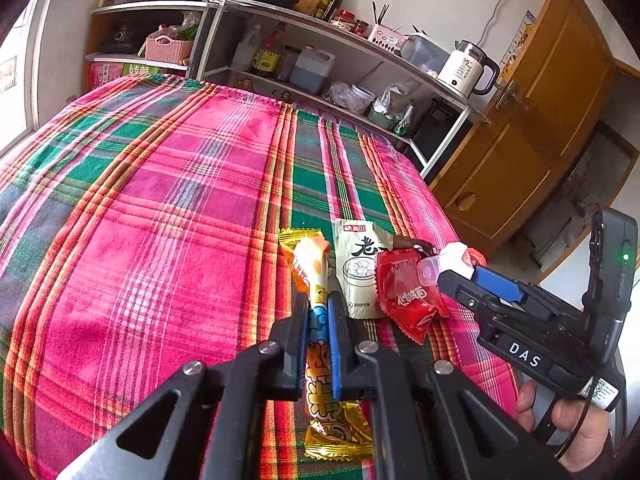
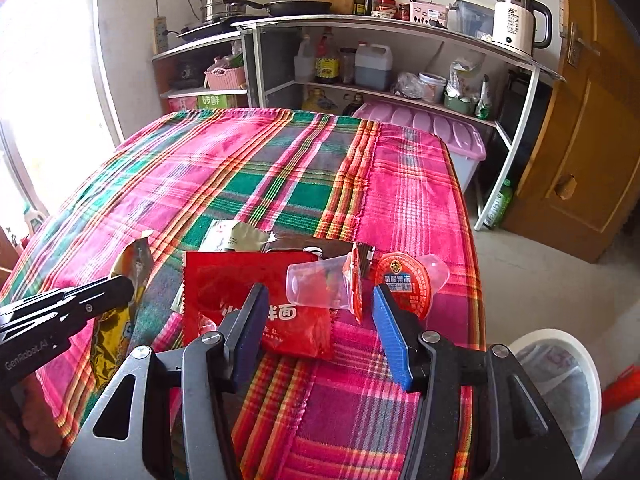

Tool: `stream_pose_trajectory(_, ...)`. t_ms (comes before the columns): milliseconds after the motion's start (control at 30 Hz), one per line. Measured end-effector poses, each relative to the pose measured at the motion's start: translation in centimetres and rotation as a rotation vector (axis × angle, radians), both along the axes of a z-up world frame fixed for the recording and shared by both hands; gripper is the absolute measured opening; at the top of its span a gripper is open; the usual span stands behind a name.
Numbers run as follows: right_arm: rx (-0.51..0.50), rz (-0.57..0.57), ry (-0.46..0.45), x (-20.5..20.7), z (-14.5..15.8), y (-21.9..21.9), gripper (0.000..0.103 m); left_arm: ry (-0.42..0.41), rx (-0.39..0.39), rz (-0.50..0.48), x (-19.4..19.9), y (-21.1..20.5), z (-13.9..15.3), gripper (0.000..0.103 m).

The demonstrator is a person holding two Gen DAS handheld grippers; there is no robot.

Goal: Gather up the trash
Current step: 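Close left tool on the candy bar while right tool grasps the clear plastic cup, then carry the candy bar in left tool while right tool carries the cup over the bin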

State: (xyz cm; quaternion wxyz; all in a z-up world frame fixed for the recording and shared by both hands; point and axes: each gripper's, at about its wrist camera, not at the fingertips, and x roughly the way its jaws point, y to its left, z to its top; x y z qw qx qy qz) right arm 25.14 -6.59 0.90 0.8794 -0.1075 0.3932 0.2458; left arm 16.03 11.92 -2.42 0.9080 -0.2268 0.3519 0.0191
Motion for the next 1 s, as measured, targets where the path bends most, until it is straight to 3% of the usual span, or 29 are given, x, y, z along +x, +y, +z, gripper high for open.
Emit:
stream_pose_trajectory(333, -0.030, -0.045, 0.049, 1.8, -1.2, 0.4, 0.054, 0.003, -0.016, -0.012, 0.1, 0.5, -0.3, 0.009)
stream_pose_trajectory(400, -0.027, -0.052, 0.051, 2.0, -1.2, 0.2, 0.044, 0.003, -0.016, -0.016, 0.2, 0.5, -0.4, 0.009)
stream_pose_trajectory(500, -0.018, -0.051, 0.051, 1.9, -1.1, 0.2, 0.044, 0.003, -0.014, -0.019, 0.3, 0.4, -0.3, 0.009)
stream_pose_trajectory(1000, 0.121, -0.053, 0.007, -3.3, 2.7, -2.9, 0.043, -0.060, 0.026, -0.054, -1.7, -1.6, 2.3, 0.009)
